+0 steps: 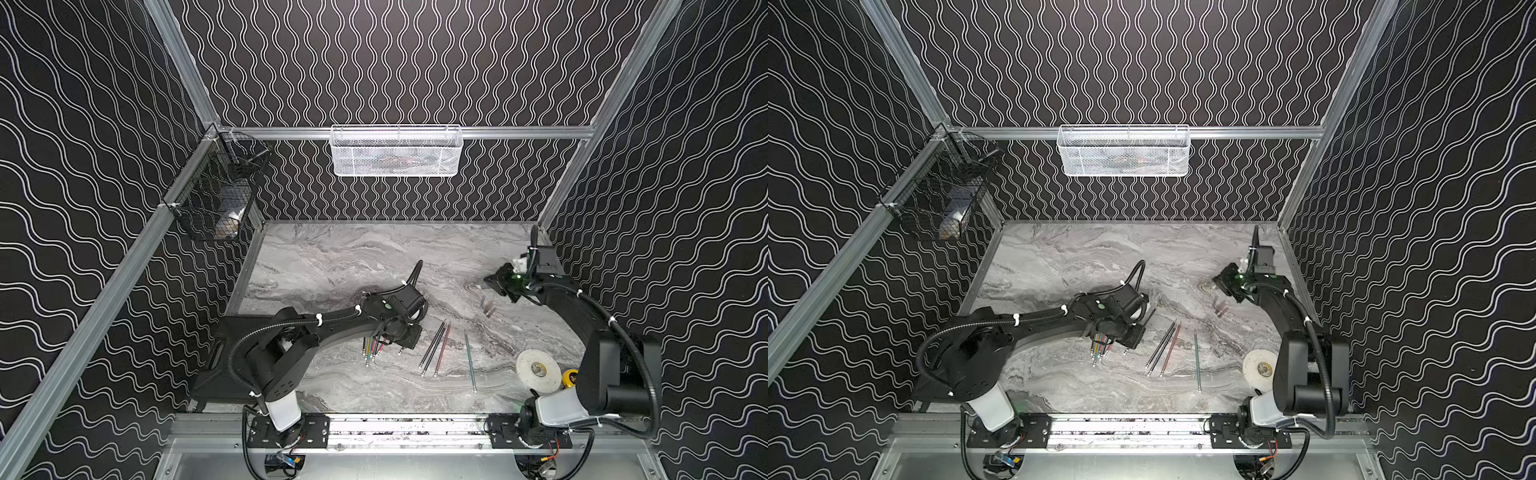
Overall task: Remove the protective cover of the pencils
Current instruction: Remove the protective sleeve from the pencil, then place the protective sleeve at the center of the board.
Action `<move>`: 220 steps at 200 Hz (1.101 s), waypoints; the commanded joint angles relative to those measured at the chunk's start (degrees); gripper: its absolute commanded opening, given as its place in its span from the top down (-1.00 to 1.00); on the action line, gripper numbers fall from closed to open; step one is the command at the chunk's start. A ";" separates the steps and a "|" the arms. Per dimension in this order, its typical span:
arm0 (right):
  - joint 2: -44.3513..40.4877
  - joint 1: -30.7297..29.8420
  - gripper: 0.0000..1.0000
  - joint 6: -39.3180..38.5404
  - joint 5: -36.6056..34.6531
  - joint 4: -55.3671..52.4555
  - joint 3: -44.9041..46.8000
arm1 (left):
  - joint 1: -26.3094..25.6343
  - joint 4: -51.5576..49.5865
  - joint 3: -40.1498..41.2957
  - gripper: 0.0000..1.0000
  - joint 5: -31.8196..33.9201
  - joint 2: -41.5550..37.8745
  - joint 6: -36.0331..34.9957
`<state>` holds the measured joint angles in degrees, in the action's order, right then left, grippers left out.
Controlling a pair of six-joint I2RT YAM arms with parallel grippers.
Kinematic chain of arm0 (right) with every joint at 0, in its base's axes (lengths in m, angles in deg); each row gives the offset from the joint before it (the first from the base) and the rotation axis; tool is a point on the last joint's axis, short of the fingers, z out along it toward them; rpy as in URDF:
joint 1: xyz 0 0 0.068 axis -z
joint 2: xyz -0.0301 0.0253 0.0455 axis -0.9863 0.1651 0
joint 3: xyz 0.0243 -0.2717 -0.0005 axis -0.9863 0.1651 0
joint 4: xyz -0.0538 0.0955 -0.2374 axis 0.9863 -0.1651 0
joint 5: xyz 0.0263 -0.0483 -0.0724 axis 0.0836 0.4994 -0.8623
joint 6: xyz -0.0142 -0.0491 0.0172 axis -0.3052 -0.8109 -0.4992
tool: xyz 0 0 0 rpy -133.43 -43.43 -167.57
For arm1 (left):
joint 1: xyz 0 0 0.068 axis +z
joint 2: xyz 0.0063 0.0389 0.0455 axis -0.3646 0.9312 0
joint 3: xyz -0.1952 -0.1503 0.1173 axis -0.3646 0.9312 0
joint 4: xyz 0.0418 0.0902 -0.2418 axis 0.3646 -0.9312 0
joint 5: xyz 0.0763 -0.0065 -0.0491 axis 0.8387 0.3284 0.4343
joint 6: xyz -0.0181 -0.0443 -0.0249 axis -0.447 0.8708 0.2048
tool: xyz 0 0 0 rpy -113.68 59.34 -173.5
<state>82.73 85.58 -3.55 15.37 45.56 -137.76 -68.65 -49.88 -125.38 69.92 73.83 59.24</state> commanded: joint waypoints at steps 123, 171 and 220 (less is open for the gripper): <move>-1.60 7.35 0.98 -2.84 -1.53 -2.14 13.04 | -2.74 5.06 -0.49 0.93 -1.06 5.33 1.42; 2.45 7.66 0.89 -2.21 -1.26 0.54 12.20 | -3.01 4.59 -0.85 0.74 -1.85 5.45 1.67; 4.33 7.75 0.87 -0.79 -1.52 3.09 12.58 | -3.27 4.94 -0.77 0.69 -2.48 5.29 2.38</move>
<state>86.52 93.29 -5.67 13.82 46.28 -125.15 -71.78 -45.09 -125.77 67.91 79.16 60.44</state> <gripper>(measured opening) 0.080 0.145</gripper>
